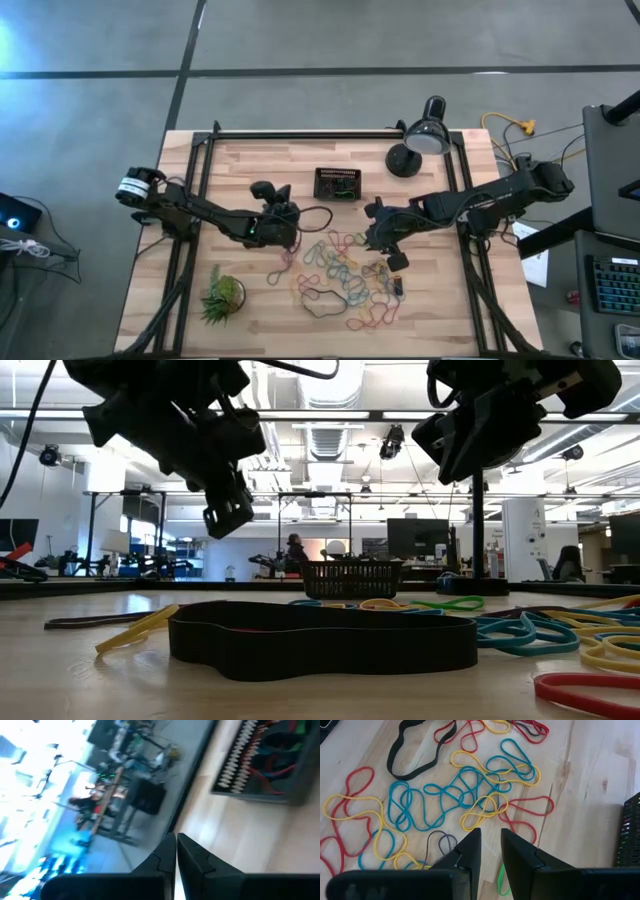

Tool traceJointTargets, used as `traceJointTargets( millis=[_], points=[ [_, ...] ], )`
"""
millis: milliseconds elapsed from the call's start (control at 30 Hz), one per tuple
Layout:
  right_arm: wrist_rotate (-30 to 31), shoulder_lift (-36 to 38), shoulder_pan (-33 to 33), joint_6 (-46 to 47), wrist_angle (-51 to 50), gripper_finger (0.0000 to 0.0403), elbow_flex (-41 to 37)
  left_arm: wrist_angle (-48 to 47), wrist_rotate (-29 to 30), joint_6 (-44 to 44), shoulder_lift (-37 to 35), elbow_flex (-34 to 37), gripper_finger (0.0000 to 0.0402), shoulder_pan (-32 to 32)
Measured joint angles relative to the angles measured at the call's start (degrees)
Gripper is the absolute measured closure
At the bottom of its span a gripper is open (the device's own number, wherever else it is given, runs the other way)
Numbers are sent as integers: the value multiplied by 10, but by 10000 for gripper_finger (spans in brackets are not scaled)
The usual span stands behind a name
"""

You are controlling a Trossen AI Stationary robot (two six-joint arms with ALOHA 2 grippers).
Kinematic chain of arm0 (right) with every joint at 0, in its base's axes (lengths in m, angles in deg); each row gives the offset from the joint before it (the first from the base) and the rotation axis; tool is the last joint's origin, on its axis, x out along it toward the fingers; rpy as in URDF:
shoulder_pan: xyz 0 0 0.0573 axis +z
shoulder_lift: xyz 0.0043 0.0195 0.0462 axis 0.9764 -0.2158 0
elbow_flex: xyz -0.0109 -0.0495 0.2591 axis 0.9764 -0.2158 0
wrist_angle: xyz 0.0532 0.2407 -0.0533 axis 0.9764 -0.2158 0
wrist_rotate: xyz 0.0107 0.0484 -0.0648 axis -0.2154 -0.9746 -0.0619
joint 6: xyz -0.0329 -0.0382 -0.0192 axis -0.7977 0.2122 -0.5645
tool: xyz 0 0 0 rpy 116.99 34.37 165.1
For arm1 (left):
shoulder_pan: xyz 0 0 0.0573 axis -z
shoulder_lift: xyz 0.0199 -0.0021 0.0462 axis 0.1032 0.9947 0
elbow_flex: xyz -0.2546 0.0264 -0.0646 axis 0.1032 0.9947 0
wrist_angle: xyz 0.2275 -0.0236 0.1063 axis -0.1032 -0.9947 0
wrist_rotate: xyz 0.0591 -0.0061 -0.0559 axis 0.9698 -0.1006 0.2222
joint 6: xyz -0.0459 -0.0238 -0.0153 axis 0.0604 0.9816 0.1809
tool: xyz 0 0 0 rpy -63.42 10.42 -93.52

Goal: Pick and place rubber bands into bin
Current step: Put the black rubber band into the basket

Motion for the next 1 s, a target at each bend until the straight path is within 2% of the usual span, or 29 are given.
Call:
traceJointTargets(
  millis=[133,367,433,533,700,1000],
  points=[
    [0,0,0,0,5,335,-10,-1,4,1,5,0,395,-2],
    [0,0,0,0,24,335,-25,5,3,4,4,0,339,-2],
    [0,0,0,0,27,335,-27,5,-14,4,4,0,327,-2],
    [0,0,0,7,28,335,-27,4,-78,4,5,0,318,-2],
    [-1,0,0,11,28,335,-31,-2,-270,-12,5,0,315,5],
    [0,0,0,11,34,335,-47,-74,-396,-12,5,0,315,44]
  ],
)
